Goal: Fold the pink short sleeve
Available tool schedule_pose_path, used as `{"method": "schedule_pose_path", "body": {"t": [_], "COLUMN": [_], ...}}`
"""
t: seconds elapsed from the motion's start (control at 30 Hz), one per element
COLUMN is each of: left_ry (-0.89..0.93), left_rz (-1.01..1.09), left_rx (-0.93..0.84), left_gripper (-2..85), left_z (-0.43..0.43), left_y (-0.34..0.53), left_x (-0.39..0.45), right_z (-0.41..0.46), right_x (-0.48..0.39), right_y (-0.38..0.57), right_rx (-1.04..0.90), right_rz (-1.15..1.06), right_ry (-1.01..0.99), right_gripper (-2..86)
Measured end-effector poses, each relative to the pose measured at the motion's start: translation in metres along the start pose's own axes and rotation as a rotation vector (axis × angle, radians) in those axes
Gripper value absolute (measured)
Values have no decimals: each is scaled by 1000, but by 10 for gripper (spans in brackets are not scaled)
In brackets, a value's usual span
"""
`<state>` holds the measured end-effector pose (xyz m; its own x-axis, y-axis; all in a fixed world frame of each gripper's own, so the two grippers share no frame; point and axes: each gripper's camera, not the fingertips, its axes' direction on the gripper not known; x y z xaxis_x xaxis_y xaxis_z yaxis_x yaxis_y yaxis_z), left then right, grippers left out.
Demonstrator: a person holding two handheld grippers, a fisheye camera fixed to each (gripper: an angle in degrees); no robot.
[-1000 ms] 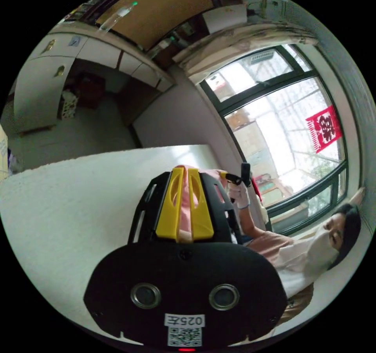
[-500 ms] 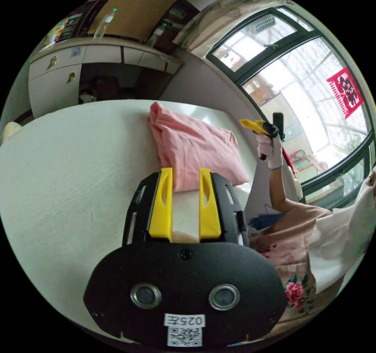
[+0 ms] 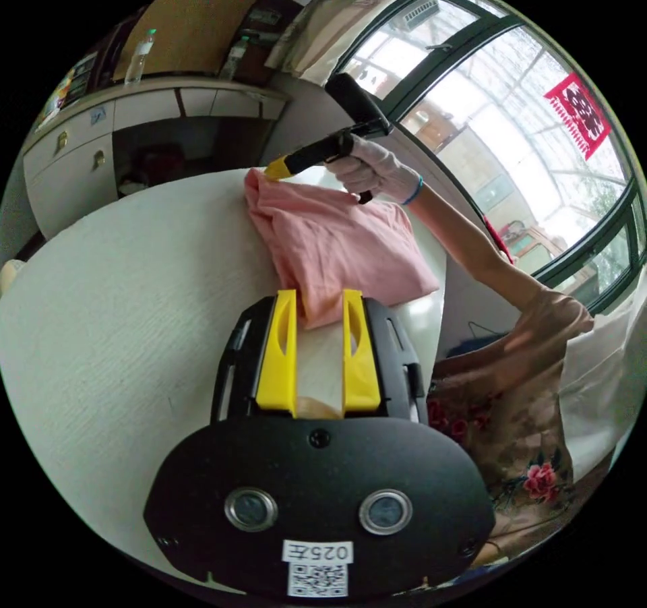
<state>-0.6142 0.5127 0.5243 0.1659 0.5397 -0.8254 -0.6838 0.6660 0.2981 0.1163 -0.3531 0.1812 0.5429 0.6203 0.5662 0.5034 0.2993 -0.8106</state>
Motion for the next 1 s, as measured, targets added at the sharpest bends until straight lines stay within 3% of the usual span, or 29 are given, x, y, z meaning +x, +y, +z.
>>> {"method": "schedule_pose_path", "body": {"t": [0.17,0.4,0.57,0.67,0.8,0.9,1.0], "left_ry": [100,80,112,131,25,-161,-10], "left_rz": [-12,-42,-148,-240,-281,-311,-155], "left_rx": [23,76,-26,-72,-124,-38,218], "left_gripper": [116,114,-9,-13,10,43,32], "left_z": [-9,-15,4,-3,-22,-60,-84], "left_y": [9,4,-8,2,28,45,32], "left_x": [-11,-20,-31,-33,-12,19,78], "right_z": [-34,-83,-40,-12,-5,-6,16], "right_x": [-28,-42,-11,11,-8,-56,-93], "right_y": [29,53,43,44,60,82,82], "right_rx": [132,303,183,142,140,205,168], "right_rz": [-116,-147,40,178,94,-30,-131], "right_ry": [-11,-154,127,297,393,370,314], "right_gripper": [23,10,6,0,2,-7,-9]}}
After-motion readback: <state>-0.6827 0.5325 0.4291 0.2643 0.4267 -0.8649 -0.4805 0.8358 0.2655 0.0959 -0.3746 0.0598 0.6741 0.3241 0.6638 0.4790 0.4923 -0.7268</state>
